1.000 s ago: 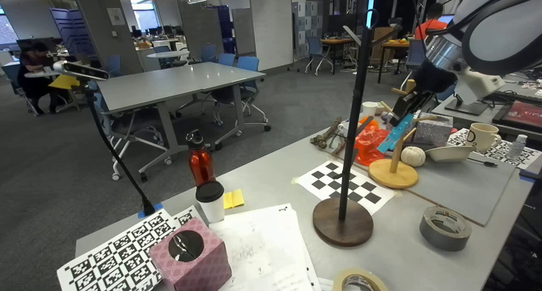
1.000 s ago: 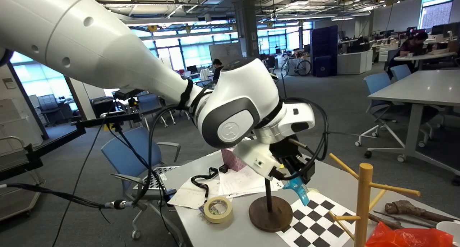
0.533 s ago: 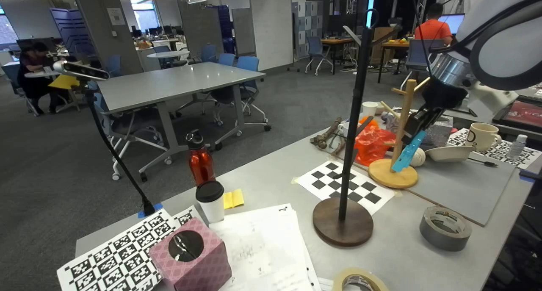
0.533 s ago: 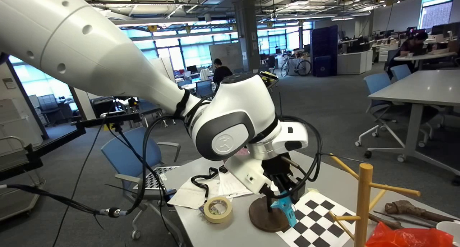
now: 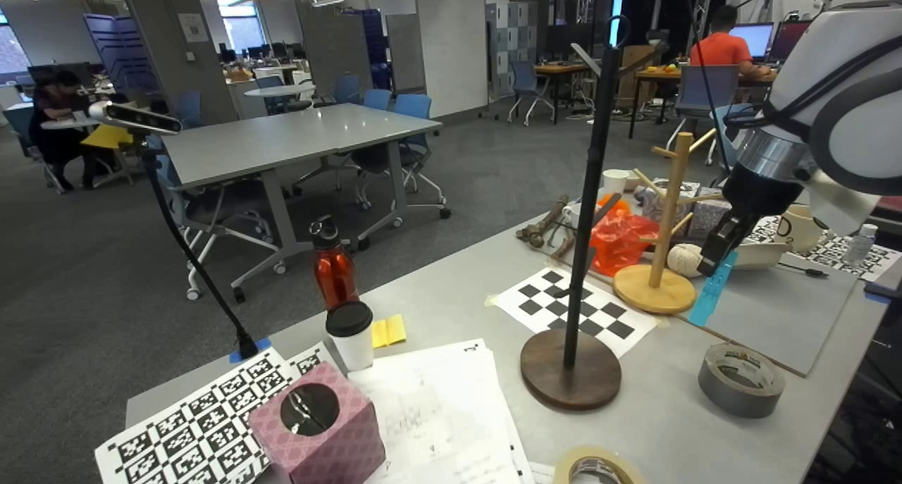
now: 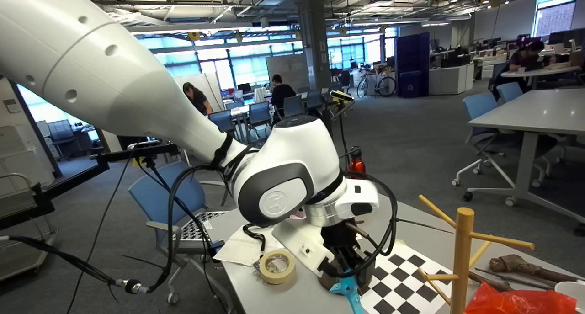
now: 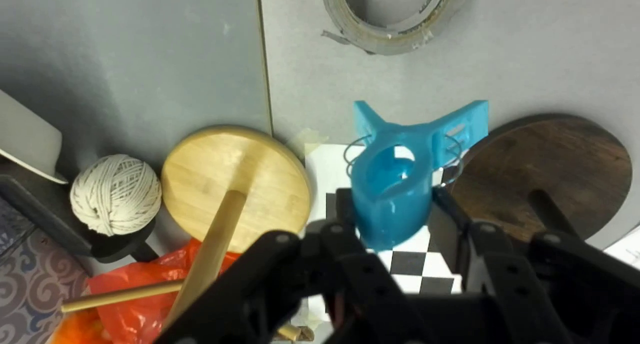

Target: Remove the peg from the stand and place it on the masking tape

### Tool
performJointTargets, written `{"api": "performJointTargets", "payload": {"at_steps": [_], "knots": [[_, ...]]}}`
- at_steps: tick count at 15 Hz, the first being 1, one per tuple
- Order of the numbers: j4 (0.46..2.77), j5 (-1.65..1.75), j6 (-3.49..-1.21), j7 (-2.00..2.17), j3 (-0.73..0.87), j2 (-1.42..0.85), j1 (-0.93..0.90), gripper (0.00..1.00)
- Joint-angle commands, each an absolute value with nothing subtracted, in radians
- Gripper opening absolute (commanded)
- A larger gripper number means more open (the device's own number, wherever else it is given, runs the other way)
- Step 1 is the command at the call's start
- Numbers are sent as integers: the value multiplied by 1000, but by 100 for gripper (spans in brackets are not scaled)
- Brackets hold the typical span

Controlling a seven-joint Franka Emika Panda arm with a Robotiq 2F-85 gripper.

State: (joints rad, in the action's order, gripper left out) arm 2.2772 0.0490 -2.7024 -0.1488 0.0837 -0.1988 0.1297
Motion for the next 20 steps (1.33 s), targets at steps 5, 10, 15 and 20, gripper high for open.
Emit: {"api": "performJointTargets", "payload": {"at_steps": [5, 10, 15, 20], "knots": [[2381, 129, -2649, -148, 95, -158, 114, 16], [2412, 113, -2634, -152, 83, -166, 109, 16], [2416, 111, -2608, -144, 87, -180, 108, 16], [2378, 86, -2550, -141, 91, -209, 118, 16]]}}
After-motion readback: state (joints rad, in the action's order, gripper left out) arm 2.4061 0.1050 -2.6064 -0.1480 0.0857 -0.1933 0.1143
